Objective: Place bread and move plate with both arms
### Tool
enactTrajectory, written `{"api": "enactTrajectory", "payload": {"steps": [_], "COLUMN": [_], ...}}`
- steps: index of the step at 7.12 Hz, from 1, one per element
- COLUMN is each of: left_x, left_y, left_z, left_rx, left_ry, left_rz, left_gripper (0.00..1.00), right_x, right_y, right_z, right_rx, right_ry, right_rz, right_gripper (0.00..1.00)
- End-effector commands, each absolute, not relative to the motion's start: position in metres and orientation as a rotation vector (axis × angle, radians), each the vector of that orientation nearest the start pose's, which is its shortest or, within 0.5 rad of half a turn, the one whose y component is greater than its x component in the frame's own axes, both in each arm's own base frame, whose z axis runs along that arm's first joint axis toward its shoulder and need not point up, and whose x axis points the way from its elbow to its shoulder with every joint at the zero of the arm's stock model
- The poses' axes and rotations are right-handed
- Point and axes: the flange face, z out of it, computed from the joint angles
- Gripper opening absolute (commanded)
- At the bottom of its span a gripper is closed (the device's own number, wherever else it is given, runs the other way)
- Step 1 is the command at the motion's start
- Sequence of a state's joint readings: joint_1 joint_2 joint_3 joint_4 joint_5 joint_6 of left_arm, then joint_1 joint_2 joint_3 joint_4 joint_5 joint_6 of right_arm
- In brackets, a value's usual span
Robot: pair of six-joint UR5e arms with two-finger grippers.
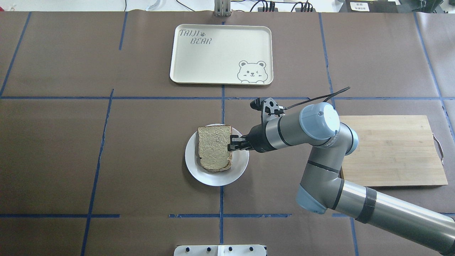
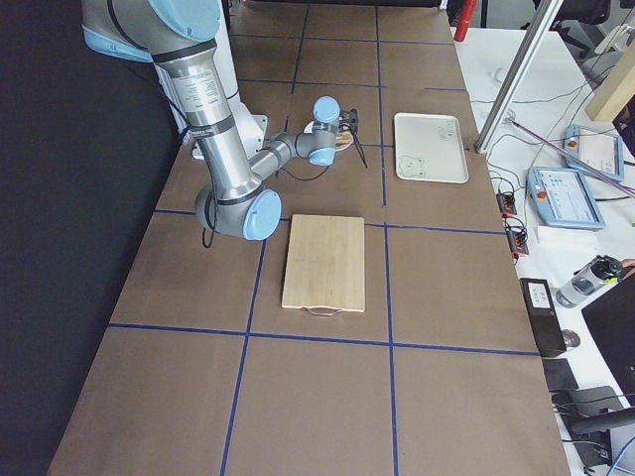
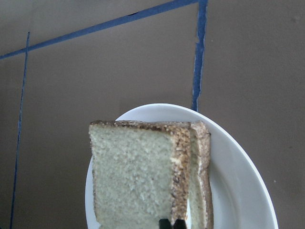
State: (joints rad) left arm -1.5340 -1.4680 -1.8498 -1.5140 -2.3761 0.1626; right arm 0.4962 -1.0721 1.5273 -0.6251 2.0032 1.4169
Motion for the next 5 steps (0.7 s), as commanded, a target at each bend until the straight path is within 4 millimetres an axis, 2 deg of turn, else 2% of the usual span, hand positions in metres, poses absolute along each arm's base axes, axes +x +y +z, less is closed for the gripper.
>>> {"api": "enactTrajectory", "payload": {"steps": [1, 2, 3, 4, 5], "left_x": [-0.0449, -0.0449, -0.0449, -0.0449, -0.0449], "left_y": [-0.4517, -0.4511, -0.4511, -0.4504, -0.4504], "left_z": [0.5731, 0.5737, 0.5737, 0.5737, 0.5744], "left_rx": [0.164, 0.162, 0.163, 0.163, 0.162], "left_ry": [0.798, 0.798, 0.798, 0.798, 0.798], "left_rz": [0.236, 0.236, 0.237, 0.237, 0.237], "left_gripper": [1.0, 1.0, 1.0, 1.0, 1.0], "right_x": [-0.5369, -0.5372, -0.5377, -0.5379, -0.5374], "right_y": [-0.3942, -0.3946, -0.3951, -0.3954, -0.3963], "right_z": [0.2807, 0.2814, 0.2811, 0.2828, 0.283], "right_rx": [0.104, 0.098, 0.099, 0.1, 0.1], "right_ry": [-1.424, -1.423, -1.422, -1.419, -1.418], "right_rz": [-0.025, -0.016, -0.011, -0.01, -0.009], "right_gripper": [0.0, 0.01, 0.1, 0.21, 0.39]}}
